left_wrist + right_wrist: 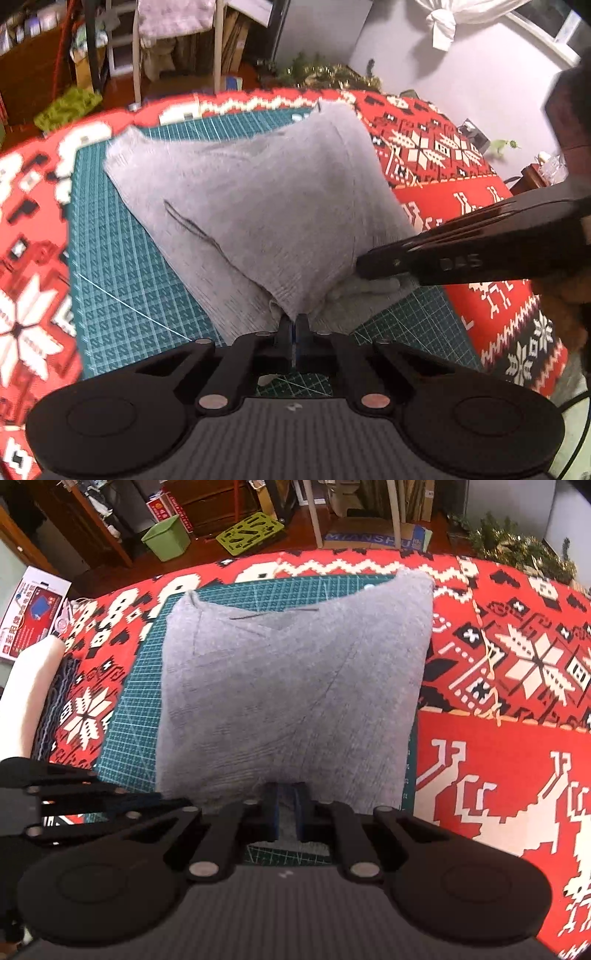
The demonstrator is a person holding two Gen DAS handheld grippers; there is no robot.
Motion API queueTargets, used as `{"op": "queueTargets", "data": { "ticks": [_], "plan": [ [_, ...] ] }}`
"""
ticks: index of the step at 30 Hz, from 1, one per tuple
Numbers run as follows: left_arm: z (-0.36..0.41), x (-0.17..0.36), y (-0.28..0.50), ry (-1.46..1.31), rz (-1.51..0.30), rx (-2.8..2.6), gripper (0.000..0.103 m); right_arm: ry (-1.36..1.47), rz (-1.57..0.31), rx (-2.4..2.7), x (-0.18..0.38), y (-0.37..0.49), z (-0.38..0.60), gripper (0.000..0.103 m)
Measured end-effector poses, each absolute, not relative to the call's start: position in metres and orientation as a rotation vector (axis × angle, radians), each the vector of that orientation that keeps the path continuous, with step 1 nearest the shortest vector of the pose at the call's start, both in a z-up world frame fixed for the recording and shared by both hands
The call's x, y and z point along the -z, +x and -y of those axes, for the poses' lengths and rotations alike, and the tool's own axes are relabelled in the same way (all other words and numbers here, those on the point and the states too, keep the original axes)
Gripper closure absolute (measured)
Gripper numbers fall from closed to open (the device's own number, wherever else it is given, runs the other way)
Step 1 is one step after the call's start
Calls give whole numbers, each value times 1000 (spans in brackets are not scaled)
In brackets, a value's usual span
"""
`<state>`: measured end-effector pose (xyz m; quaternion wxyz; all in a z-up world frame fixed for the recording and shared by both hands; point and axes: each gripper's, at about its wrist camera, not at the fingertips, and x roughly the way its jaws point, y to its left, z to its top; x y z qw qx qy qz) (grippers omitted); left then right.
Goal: Fold clothes
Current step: 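Pinch the folded edge with the left gripper while the right gripper presses the shirt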
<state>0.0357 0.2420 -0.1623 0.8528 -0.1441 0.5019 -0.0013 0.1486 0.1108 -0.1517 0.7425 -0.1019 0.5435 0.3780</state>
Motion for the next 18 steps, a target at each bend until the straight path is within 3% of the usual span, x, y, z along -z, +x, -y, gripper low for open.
{"op": "queueTargets", "data": {
  "ticks": [5, 15, 18],
  "plan": [
    [-253, 164, 34, -390, -1078, -17, 99, -195, -1159, -893, 137, 143, -119, 94],
    [-279, 151, 12, -473, -1101, -67, 98, -246, -1258, -986, 163, 127, -157, 94],
    [-297, 142, 14, -537, -1061, -98, 89, -245, -1256, -991, 157, 125, -157, 94]
  ]
}}
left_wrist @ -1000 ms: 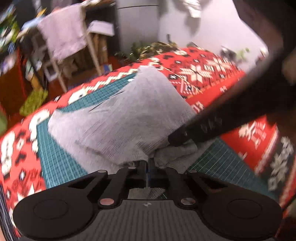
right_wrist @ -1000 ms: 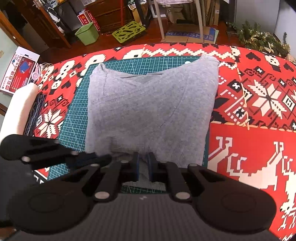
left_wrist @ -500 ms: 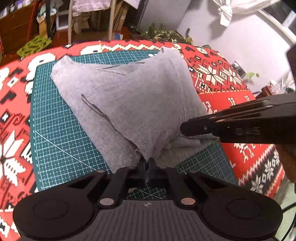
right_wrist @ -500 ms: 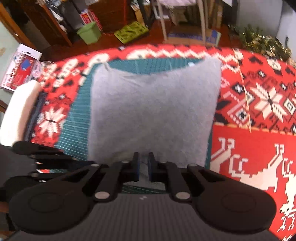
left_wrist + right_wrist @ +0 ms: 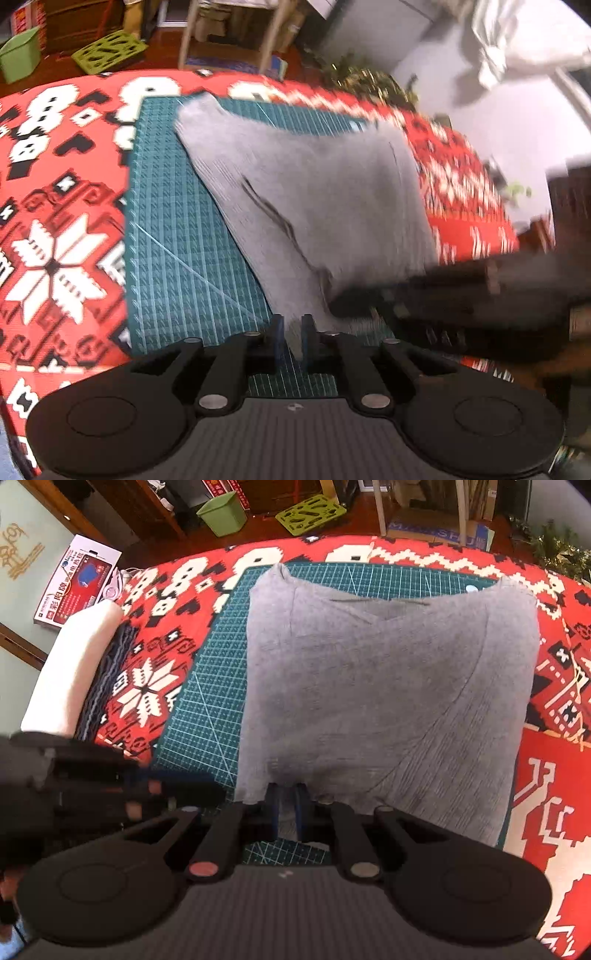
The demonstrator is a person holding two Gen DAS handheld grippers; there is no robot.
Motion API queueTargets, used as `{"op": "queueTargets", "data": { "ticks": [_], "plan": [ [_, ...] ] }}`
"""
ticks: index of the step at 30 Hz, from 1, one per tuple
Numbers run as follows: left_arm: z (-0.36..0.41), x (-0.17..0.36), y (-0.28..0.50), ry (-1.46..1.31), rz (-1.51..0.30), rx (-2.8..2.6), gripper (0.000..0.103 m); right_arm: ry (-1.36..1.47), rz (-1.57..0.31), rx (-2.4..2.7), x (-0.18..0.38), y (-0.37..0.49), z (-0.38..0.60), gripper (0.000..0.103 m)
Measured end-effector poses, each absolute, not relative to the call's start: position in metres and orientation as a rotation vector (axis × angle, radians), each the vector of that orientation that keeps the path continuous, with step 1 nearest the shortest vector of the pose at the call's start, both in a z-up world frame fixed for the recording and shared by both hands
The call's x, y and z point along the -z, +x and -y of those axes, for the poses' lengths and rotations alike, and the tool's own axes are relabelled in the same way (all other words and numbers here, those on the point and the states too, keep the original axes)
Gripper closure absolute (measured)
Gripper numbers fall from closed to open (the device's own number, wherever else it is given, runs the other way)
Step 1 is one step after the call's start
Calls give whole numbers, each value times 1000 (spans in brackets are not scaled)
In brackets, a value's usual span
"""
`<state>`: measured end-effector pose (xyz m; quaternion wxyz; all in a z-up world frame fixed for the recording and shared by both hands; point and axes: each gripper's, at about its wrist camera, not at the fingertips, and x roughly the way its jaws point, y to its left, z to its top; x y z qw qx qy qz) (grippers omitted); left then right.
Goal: Fold clothes
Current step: 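Release the shirt and lift both grippers away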
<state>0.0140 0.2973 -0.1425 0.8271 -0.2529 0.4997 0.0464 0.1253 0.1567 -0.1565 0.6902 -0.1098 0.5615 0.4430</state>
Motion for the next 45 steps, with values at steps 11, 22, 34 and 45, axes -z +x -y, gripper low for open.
{"op": "queueTargets", "data": {
  "ticks": [11, 22, 34, 45],
  "plan": [
    [-344, 151, 71, -629, -982, -184, 73, -204, -1210, -933, 123, 158, -151, 93],
    [-344, 135, 83, -464, -913, -161, 102, -220, -1333, -953, 163, 149, -165, 93],
    [-341, 156, 86, -401, -949, -221, 100, -203, -1288, -935, 150, 152, -159, 92],
    [-335, 139, 66, -477, -959, -229, 91, -182, -1310, -728, 143, 159, -78, 92]
  ]
}}
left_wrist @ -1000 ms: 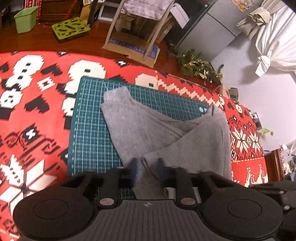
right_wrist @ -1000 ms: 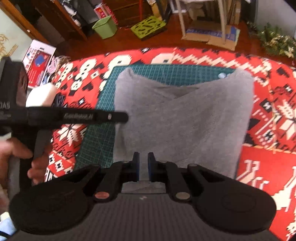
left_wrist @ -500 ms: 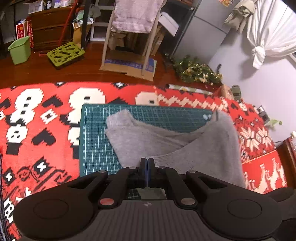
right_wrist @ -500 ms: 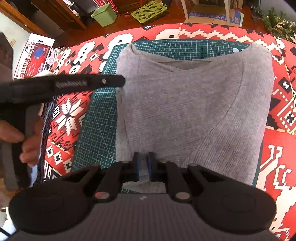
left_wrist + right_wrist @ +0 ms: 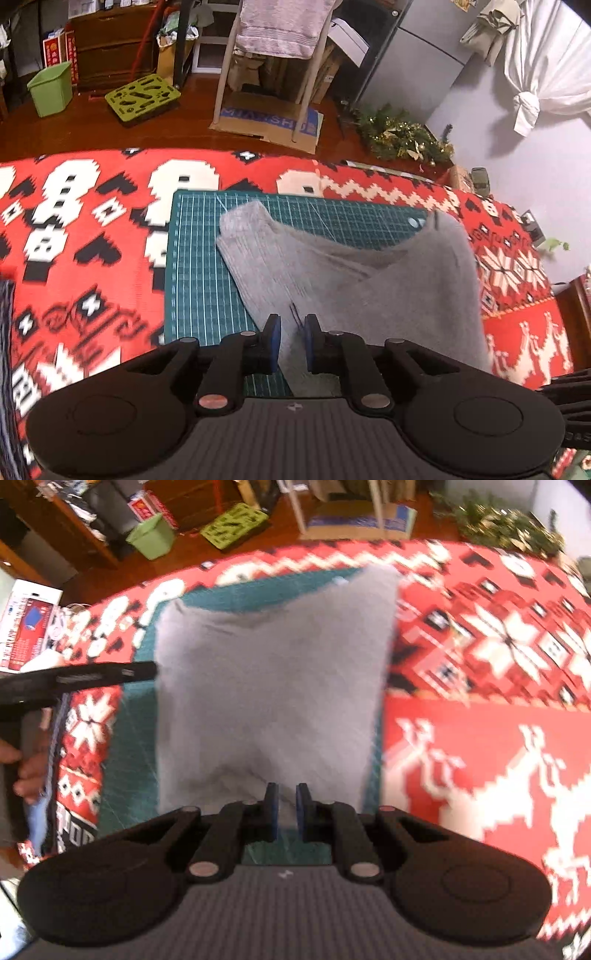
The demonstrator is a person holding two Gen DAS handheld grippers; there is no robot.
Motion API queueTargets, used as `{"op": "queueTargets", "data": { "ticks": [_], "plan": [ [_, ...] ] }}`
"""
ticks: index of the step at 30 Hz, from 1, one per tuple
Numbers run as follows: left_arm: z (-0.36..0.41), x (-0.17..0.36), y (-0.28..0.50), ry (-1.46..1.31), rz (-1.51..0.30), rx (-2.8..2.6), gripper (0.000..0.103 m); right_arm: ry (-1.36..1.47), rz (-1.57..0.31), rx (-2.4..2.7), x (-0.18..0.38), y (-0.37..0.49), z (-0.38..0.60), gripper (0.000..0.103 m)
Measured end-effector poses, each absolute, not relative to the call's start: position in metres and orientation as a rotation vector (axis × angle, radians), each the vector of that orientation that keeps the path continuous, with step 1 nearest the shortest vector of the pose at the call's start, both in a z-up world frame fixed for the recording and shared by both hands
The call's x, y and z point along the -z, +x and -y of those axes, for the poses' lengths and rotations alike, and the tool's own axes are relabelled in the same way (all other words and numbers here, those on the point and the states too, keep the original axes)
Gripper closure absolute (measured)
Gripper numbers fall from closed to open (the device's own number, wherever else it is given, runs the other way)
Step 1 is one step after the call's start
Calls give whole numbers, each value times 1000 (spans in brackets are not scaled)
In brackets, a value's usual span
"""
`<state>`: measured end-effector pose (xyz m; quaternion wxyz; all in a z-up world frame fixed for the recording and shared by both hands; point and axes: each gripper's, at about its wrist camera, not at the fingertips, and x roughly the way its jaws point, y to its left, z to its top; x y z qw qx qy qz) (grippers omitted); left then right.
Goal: Fold clothes
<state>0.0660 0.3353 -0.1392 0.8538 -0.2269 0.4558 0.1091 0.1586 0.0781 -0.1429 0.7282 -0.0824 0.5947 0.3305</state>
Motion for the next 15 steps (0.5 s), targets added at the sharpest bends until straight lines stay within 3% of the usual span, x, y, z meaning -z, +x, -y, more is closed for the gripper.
{"op": "queueTargets", "data": {
  "ticks": [5, 7, 11, 15],
  "plan": [
    [-307, 134, 41, -566, -999, -148, 90, -119, -1317, -644, 149, 150, -48, 91],
    [-289, 137, 36, -542, -1027, -108, 82, -104, -1299, -613, 152, 147, -43, 91],
    [-268, 145, 35, -544, -1049, -75, 76, -88, -1267, -570, 156, 145, -36, 91],
    [-268, 150, 37, -596, -1037, -160, 75, -58, -1243, -556, 158, 147, -34, 78]
  ]
}}
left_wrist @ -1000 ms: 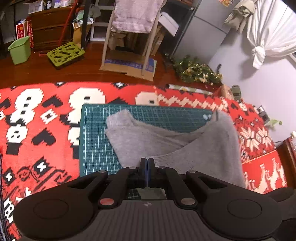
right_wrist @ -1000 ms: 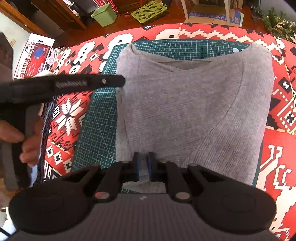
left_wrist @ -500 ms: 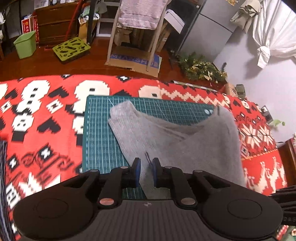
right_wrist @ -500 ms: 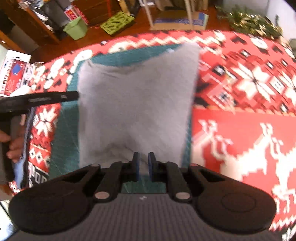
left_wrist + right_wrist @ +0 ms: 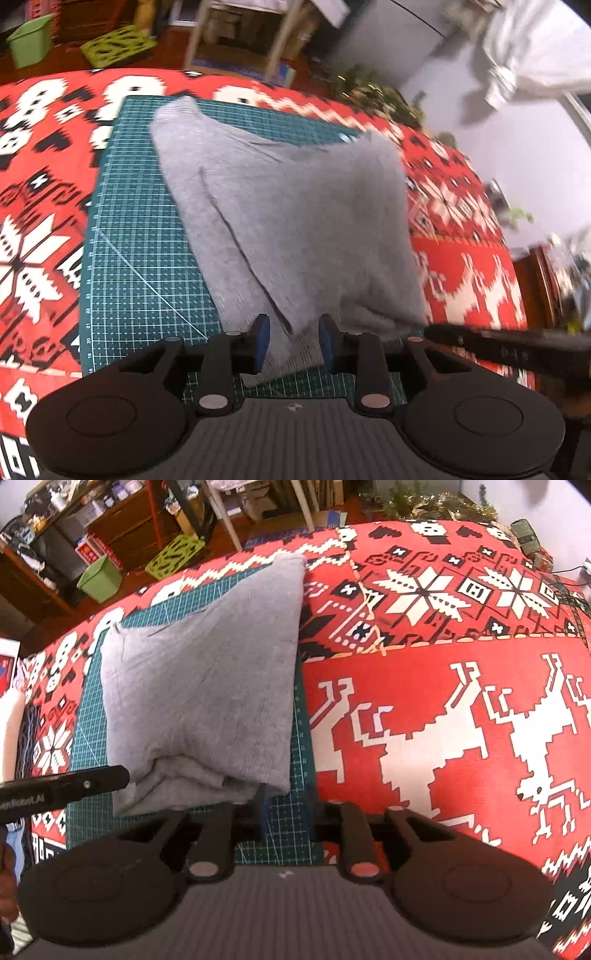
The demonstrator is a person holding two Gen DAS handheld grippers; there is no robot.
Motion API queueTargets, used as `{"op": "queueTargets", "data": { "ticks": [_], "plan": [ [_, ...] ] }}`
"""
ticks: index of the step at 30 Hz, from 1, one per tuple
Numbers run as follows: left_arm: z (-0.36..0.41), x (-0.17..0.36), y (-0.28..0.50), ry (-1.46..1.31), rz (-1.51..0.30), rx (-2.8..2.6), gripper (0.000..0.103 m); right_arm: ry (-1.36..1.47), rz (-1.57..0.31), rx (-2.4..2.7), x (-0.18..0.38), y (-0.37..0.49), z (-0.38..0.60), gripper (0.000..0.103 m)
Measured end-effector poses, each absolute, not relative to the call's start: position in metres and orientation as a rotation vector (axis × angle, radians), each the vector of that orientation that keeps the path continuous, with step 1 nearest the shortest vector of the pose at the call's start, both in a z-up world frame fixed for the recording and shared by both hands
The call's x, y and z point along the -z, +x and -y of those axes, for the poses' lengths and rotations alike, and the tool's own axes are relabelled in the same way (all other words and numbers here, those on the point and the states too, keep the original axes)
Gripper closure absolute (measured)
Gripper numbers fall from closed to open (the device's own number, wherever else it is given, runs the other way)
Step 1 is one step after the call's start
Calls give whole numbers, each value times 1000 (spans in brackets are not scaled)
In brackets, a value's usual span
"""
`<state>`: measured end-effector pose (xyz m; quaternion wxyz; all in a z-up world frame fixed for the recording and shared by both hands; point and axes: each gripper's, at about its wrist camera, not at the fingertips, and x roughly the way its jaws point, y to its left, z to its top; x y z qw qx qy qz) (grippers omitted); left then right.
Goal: Fold clothes
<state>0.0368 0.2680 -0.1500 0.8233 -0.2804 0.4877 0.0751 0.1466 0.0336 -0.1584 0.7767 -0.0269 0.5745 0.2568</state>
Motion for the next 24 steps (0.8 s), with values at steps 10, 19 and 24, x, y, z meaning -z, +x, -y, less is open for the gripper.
{"op": "queueTargets", "data": {
  "ticks": [10, 19, 24],
  "plan": [
    [-269, 162, 41, -698, -1063, -254, 95, 75, -1236, -516, 160, 158, -27, 90],
    [-265, 153, 30, -656, -1079, -246, 95, 27, -1281, -489, 171, 151, -19, 101],
    [-258, 134, 41, -615, -1033, -193, 95, 29, -1224, -528, 153, 164, -27, 101]
  ]
}}
